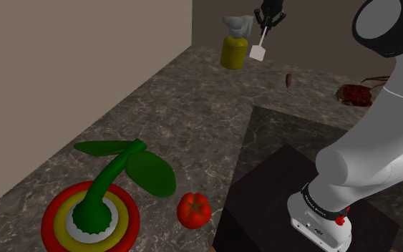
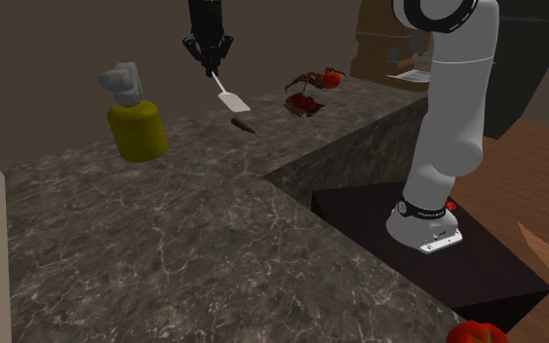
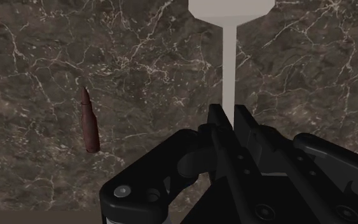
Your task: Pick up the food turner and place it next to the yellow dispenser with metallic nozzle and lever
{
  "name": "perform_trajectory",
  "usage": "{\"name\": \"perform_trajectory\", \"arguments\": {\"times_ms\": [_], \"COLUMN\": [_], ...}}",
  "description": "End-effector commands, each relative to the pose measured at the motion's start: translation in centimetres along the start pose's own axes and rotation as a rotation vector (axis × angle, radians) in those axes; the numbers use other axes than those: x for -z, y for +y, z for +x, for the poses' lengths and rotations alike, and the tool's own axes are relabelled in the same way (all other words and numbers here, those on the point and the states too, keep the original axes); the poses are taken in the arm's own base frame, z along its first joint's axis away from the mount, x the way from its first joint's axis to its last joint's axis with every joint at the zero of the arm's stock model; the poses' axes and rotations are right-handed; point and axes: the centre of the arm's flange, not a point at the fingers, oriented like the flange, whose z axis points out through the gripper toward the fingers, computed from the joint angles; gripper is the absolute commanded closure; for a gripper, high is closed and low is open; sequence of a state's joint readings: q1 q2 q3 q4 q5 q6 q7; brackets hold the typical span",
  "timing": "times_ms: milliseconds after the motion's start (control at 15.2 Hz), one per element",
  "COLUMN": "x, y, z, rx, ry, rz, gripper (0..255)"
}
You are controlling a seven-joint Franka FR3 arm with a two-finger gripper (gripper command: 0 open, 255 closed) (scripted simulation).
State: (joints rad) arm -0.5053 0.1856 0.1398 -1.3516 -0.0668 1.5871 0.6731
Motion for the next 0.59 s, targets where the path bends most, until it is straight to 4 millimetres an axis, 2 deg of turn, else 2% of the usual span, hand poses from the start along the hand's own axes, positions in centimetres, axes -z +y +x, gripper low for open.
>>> {"name": "perform_trajectory", "arguments": {"times_ms": [0, 528], "x": [-1.0, -5.2], "y": [0.0, 0.0], "z": [-0.2, -0.5], "rx": [0.000, 0.000], "ry": [0.000, 0.000], "rz": [0.000, 0.000], "gripper": [255, 255]}}
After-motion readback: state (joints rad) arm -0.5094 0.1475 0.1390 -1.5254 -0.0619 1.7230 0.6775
